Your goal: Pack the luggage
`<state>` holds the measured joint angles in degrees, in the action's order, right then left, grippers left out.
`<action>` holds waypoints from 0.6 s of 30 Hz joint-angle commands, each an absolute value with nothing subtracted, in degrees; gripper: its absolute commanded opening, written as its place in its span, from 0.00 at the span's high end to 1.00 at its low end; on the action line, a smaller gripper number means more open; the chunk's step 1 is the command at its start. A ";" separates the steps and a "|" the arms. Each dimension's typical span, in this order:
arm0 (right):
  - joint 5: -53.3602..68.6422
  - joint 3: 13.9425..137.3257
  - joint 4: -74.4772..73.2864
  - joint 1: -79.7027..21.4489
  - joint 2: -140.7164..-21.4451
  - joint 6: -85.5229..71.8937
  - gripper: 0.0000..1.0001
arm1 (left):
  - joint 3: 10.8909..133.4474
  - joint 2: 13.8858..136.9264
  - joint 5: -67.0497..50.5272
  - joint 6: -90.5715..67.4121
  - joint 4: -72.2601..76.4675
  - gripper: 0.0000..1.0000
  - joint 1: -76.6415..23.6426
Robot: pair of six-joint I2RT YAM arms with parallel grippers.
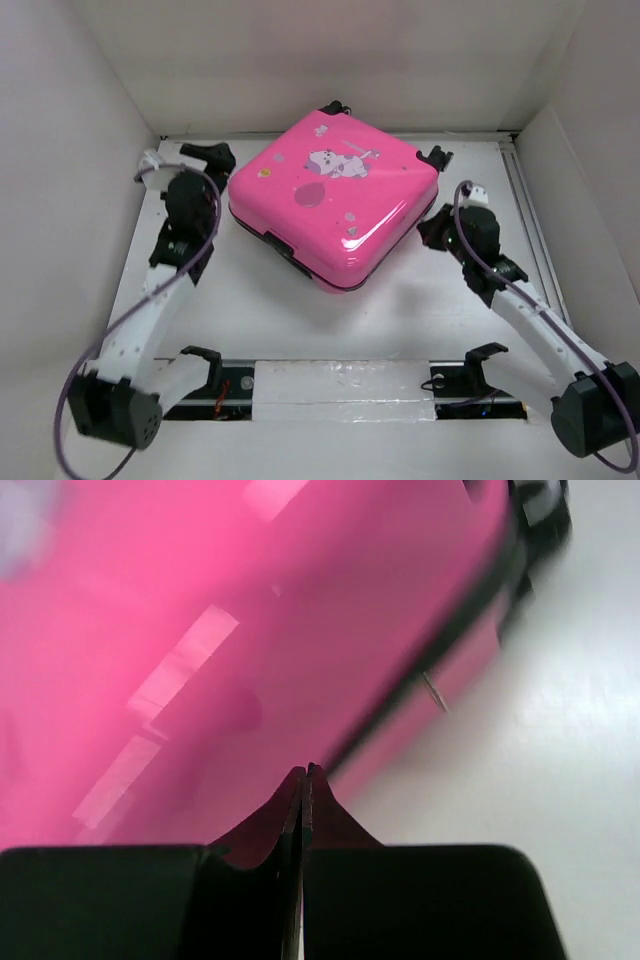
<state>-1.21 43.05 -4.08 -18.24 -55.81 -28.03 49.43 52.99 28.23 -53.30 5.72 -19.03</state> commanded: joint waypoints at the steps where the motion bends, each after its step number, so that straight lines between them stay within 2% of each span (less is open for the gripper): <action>1: -2.03 34.83 1.13 -18.11 -52.40 -32.43 1.00 | 58.75 65.71 12.87 -52.02 13.17 0.14 -7.68; 4: 4.30 30.51 8.09 -18.63 -52.38 -32.43 1.00 | 67.03 81.17 -0.76 -51.43 13.10 0.15 0.86; 5: 4.31 30.50 8.09 -18.63 -52.90 -32.43 1.00 | 77.07 85.82 -1.31 -49.33 6.22 0.16 1.49; 7: 2.30 31.11 8.09 -17.85 -53.44 -33.04 1.00 | 86.70 99.32 -4.20 -44.24 0.64 0.16 1.49; 8: 1.50 31.11 8.09 -16.88 -54.13 -33.66 1.00 | 97.01 103.84 -4.22 -42.56 -8.09 0.16 1.49; 9: 0.62 31.11 8.09 -16.35 -54.92 -34.18 1.00 | 100.77 107.80 -4.91 -40.19 -10.78 0.16 1.49; 10: -0.34 31.81 9.48 -15.74 -55.98 -34.80 1.00 | 102.99 114.45 -9.01 -38.77 -11.33 0.16 2.02; 12: -1.23 35.32 8.62 -15.21 -62.09 -34.11 1.00 | 108.77 119.77 -12.99 -38.76 -14.41 0.17 2.02; 14: -2.29 39.87 8.09 -13.63 -66.60 -34.10 1.00 | 109.33 124.25 -17.57 -37.98 -12.75 0.19 2.02; 18: -1.41 45.06 8.79 -13.62 -75.04 -33.49 1.00 | 107.68 125.77 -20.30 -37.97 -9.25 0.19 0.70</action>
<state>-0.67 39.88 4.12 -13.82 -71.64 -33.28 106.78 128.86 -14.26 -40.34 -10.20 1.61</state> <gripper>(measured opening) 0.009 0.817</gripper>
